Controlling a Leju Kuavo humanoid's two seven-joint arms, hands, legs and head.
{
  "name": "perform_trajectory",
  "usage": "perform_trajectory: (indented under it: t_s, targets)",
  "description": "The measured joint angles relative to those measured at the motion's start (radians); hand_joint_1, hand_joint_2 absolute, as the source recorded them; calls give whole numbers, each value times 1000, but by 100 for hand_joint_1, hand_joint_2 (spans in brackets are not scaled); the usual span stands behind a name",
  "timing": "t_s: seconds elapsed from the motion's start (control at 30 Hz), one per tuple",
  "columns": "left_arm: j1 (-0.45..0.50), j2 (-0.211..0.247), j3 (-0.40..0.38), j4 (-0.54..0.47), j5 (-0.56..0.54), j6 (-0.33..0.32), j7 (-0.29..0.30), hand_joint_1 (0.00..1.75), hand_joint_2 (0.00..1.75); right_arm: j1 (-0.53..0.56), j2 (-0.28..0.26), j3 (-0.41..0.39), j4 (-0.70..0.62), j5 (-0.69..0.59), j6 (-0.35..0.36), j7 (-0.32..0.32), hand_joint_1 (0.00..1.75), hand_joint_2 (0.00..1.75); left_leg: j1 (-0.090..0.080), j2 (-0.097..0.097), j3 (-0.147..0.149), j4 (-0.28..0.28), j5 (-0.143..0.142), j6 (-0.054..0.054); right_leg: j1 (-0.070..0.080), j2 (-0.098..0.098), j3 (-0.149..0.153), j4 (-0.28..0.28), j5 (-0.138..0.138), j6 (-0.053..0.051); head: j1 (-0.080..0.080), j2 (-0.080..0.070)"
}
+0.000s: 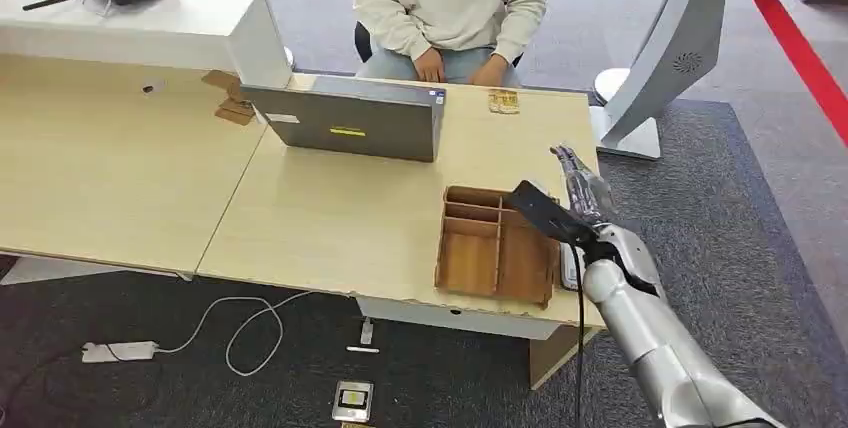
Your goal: Pass the card to the sensor for recognition and then transmit it.
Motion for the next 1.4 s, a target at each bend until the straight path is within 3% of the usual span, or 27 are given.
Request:
perform_trajectory:
  t_s: [0.23, 0.7, 1.0, 1.03, 1.07, 1.1, 1.4]
  targets:
    - [0, 5, 0, 0, 10, -35, -6, 0, 0, 0, 1, 0, 0, 1, 11, 0, 0, 175, 0, 0, 0, 0, 0, 0, 0, 0, 0, 0, 0, 0, 0, 0]
    - [0, 11, 0, 0, 16, -38, -8, 0, 0, 0, 9, 0, 5, 2, 13, -2, 0, 175, 0, 0, 0, 0, 0, 0, 0, 0, 0, 0, 0, 0, 0, 0]
    - [0, 10, 0, 0, 44, -37, 5, 0, 0, -1, 15, 1, 23, -14, 31, -38, 0, 175, 0, 0, 0, 0, 0, 0, 0, 0, 0, 0, 0, 0, 0, 0]
    - [0, 8, 0, 0, 48, -35, 12, 0, 0, -1, 16, 1, 24, -15, 33, -40, 59, 175, 0, 0, 0, 0, 0, 0, 0, 0, 0, 0, 0, 0, 0, 0]
    - [0, 4, 0, 0, 52, -32, 20, 0, 0, -1, 16, 2, 25, -15, 34, -42, 159, 175, 0, 0, 0, 0, 0, 0, 0, 0, 0, 0, 0, 0, 0, 0]
    - [0, 0, 0, 0, 53, -29, 26, 0, 0, -1, 16, 2, 26, -16, 35, -45, 175, 175, 0, 0, 0, 0, 0, 0, 0, 0, 0, 0, 0, 0, 0, 0]
    - [0, -18, 0, 0, 70, -14, 35, 0, 0, -2, 27, 8, 39, -51, 74, -61, 175, 175, 0, 0, 0, 0, 0, 0, 0, 0, 0, 0, 0, 0, 0, 0]
